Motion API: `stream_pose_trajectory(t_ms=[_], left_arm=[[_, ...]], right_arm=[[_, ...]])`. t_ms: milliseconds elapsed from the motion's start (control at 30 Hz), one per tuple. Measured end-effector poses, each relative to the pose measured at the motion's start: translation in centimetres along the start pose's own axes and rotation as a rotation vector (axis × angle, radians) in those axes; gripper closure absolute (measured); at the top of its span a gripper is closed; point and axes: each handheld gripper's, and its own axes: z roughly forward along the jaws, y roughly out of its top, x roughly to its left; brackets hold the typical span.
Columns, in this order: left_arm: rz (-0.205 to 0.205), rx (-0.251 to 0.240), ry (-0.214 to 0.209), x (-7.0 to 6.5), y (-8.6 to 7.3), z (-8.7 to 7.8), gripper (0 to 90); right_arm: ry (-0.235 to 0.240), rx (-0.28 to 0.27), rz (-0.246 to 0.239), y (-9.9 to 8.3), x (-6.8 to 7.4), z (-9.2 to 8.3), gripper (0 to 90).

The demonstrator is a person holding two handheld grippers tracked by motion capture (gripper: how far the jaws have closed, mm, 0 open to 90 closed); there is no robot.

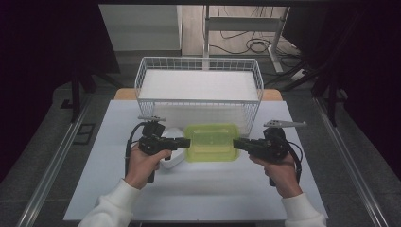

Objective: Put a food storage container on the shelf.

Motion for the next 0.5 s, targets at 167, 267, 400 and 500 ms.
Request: stream_pose_trajectory(t_ms=[167,267,400,500], left_arm=[[0.014,-0.006,0.003,-0.1,0.8,-0.5,79.2],[0.025,-0.014,0.002,-0.2,1.5,-0.9,79.2],[0.027,-0.024,0.001,-0.2,2.1,-1.2,79.2],[0.03,-0.027,-0.003,-0.1,2.4,-1.3,79.2]], right_arm=[[0.004,-0.015,-0.009,0.8,0.2,-0.1,78.2],[0.006,-0.024,-0.012,1.3,0.3,-0.1,78.3],[0.006,-0.034,-0.021,2.1,0.4,-0.2,78.2],[0.006,-0.038,-0.026,2.5,0.5,-0.2,78.2]])
